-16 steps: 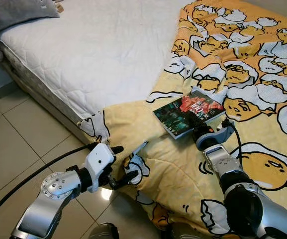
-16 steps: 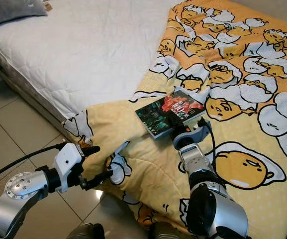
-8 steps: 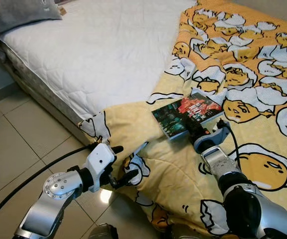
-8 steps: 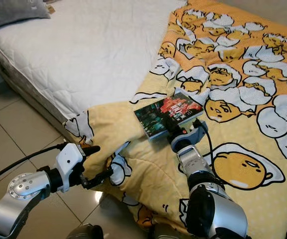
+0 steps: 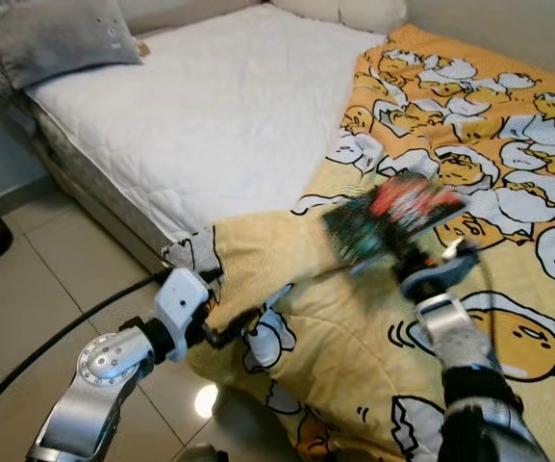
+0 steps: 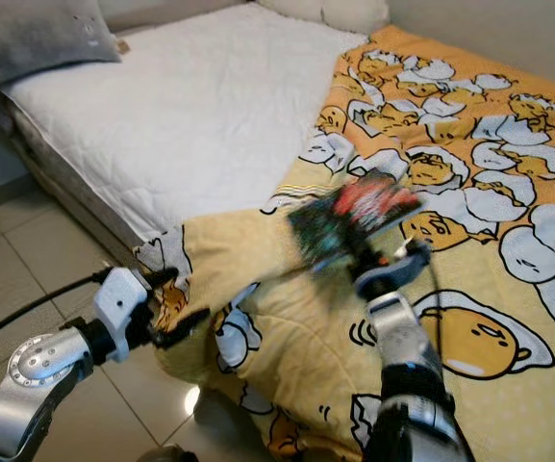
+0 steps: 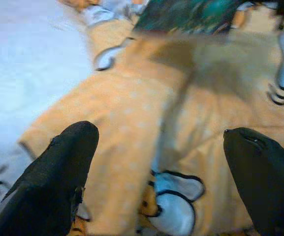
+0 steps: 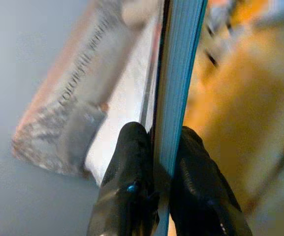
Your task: Clean up the room
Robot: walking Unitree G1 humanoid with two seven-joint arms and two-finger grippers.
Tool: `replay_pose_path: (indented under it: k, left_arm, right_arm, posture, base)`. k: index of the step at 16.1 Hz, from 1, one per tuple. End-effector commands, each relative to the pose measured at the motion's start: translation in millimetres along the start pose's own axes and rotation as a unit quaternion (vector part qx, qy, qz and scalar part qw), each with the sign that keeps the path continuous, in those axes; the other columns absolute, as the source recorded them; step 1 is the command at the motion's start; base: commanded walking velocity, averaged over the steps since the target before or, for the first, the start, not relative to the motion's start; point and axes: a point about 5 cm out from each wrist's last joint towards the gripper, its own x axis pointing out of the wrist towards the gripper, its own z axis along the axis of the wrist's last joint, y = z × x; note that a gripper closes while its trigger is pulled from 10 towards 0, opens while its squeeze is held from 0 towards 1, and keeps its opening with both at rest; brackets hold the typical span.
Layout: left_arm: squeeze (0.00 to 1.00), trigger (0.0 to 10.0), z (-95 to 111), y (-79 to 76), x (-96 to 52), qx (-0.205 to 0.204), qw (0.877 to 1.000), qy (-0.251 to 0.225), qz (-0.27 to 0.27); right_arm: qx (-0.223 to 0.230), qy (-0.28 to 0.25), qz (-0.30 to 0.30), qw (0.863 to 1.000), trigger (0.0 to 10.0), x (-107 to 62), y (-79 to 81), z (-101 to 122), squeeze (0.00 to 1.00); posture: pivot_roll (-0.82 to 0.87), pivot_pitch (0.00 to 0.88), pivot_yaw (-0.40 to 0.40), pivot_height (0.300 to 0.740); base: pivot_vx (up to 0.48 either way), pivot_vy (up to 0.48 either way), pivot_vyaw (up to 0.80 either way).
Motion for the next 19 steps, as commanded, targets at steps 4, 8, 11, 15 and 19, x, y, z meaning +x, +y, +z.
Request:
replay_pose_path:
  k: [4,8,11,15,19]
  left_arm:
    - [0.00,10.0,2,15.1,2.3,0.003,0.991,-0.005,0.137]
    - [0.00,10.0,5,17.9,2.3,0.007,0.975,-0.003,0.223]
    - [0.00,10.0,9,22.5,3.5,0.042,0.960,-0.026,0.277]
    - [0.00,10.0,23,23.3,12.1,0.037,0.955,-0.085,0.281]
    - [0.00,10.0,23,27.3,16.1,0.040,0.949,-0.098,0.297]
  right_arm:
    - [-0.220,-0.064,-0.015,0.973,10.0,-11.9,31.4,30,0.00]
    - [-0.357,-0.036,-0.082,0.930,10.0,-27.3,29.6,7,0.00]
    - [-0.395,-0.022,-0.106,0.912,10.0,-33.2,25.2,-8,0.00]
    - [-0.414,-0.053,-0.145,0.897,10.0,-38.1,24.4,-9,0.00]
    - [-0.410,-0.065,-0.169,0.894,10.0,-42.4,22.7,-9,0.00]
  posture:
    - [0.06,0.000,-0.013,0.740]
    - [0.06,0.000,-0.020,0.740]
    - [0.05,0.000,0.004,0.740]
    - [0.03,0.000,0.041,0.740]
    - [0.02,0.000,0.058,0.740]
  base:
    - [0.000,0.000,0.00]
    - [0.000,0.000,-0.40]
    - [0.000,0.000,-0.79]
    - [0.000,0.000,-0.80]
    - [0.000,0.000,-0.80]
